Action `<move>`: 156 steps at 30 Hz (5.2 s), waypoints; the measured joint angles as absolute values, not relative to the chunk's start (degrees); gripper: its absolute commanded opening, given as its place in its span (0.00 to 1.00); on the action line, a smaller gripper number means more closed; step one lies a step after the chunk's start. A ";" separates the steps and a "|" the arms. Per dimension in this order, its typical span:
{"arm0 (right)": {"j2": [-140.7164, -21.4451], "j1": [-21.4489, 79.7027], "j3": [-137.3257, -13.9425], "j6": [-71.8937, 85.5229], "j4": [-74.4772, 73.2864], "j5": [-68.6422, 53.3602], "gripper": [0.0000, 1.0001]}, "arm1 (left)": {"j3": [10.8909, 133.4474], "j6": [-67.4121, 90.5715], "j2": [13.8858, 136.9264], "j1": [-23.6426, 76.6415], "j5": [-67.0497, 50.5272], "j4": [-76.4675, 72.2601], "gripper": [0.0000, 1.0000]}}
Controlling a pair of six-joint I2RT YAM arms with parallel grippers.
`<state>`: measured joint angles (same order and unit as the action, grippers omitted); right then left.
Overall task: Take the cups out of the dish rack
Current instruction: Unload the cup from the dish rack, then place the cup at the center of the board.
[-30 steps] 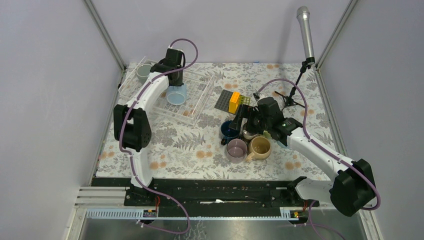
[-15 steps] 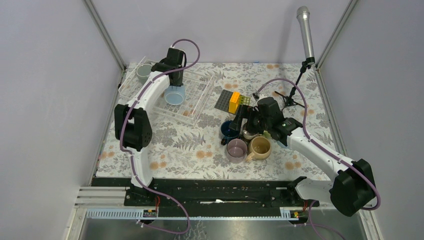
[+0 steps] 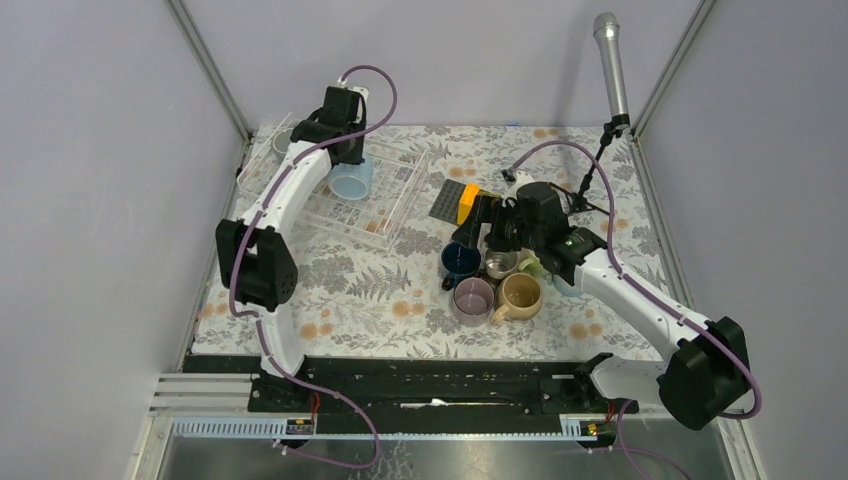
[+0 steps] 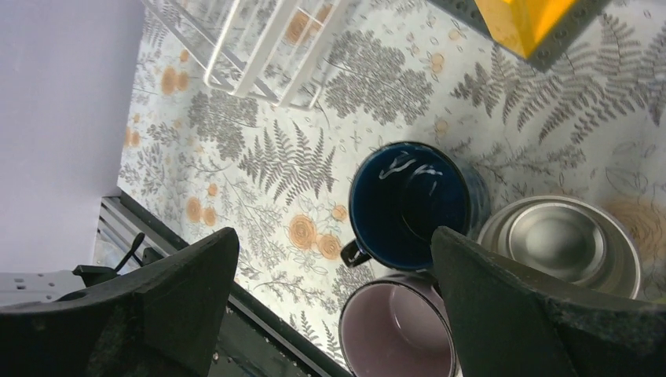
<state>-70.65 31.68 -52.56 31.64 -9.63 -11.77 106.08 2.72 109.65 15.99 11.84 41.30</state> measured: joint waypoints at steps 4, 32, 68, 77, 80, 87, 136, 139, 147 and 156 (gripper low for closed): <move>-71.05 31.68 -54.48 30.46 -8.14 -12.78 1.00 | 107.13 2.13 107.22 15.99 9.61 42.35 0.00; -71.64 23.00 -59.90 19.07 2.28 -31.38 1.00 | 105.43 1.28 91.92 26.57 -10.31 49.71 0.00; -74.63 21.21 -59.13 30.57 21.04 -60.45 1.00 | 97.84 0.84 83.68 34.30 -28.91 49.30 0.00; -76.20 21.21 -56.07 37.50 29.61 -63.83 0.96 | 97.73 0.84 83.64 34.46 -30.48 47.92 0.00; -77.06 21.21 -55.27 39.31 31.77 -64.69 0.92 | 97.73 0.84 83.64 34.50 -30.89 47.51 0.00; -78.17 21.39 -53.54 44.49 38.41 -67.18 0.70 | 97.73 0.84 83.64 34.83 -31.42 46.65 0.00; -77.28 21.78 -50.02 60.82 53.71 -68.53 0.00 | 99.07 1.67 84.36 35.90 -28.36 38.70 0.99; -74.98 21.82 -51.68 51.62 39.38 -64.90 0.00 | 98.35 2.02 83.77 35.70 -26.89 37.19 0.99; -73.45 21.87 -56.93 35.81 10.59 -52.23 0.00 | 96.82 2.76 80.82 34.96 -27.03 34.15 0.99; -69.63 21.87 -59.11 28.47 -9.37 -40.93 0.00 | 93.76 4.60 78.06 34.96 -26.24 31.53 0.99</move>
